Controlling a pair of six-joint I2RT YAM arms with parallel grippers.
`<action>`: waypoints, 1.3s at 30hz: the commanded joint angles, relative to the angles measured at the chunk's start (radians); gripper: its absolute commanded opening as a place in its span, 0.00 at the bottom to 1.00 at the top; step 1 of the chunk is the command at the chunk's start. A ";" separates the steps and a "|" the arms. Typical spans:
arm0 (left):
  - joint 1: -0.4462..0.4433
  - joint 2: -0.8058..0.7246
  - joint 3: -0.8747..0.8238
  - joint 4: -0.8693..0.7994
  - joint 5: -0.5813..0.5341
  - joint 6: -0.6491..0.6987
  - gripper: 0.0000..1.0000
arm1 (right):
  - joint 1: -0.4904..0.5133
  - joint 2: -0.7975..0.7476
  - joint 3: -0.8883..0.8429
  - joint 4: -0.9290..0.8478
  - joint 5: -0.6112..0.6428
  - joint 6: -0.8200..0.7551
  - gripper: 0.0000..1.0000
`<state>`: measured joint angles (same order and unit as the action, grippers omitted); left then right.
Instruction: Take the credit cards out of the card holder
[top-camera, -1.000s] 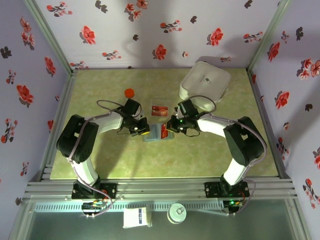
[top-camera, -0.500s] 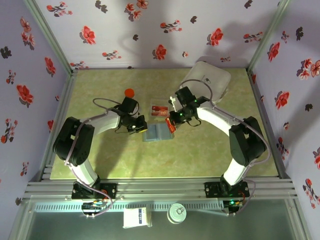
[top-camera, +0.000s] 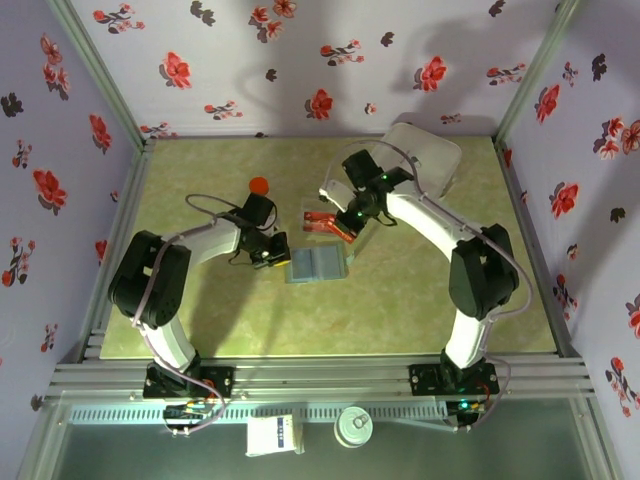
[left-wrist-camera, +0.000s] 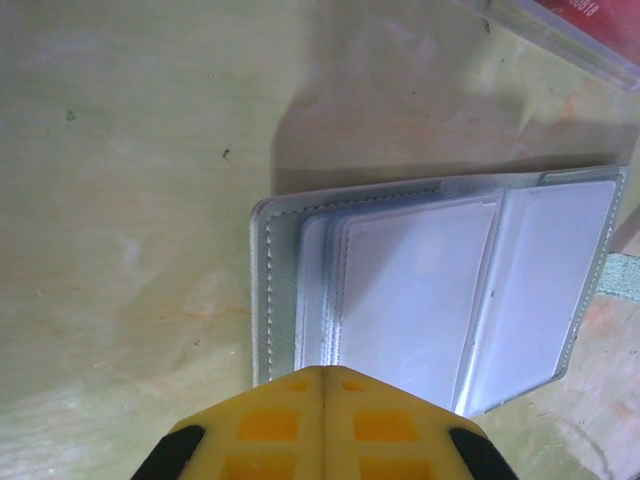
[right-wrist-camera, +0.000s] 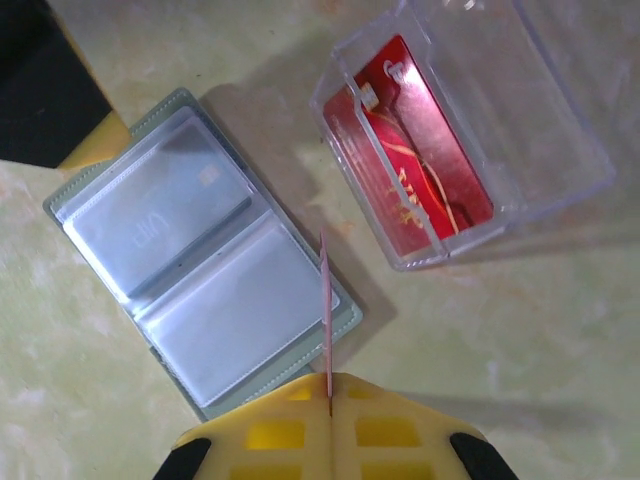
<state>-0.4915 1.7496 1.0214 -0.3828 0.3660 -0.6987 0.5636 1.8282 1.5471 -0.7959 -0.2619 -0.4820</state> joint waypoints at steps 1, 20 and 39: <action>0.008 0.020 0.025 -0.029 -0.002 0.022 0.00 | 0.007 0.046 0.089 -0.077 0.000 -0.167 0.00; 0.010 0.048 0.061 -0.019 0.022 0.021 0.00 | -0.004 0.399 0.589 -0.351 -0.061 -0.356 0.00; 0.016 0.073 0.097 -0.024 0.026 0.028 0.00 | -0.008 0.530 0.762 -0.372 -0.019 -0.430 0.00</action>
<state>-0.4839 1.8072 1.0931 -0.3901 0.3775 -0.6914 0.5625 2.3272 2.2574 -1.1358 -0.3038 -0.8764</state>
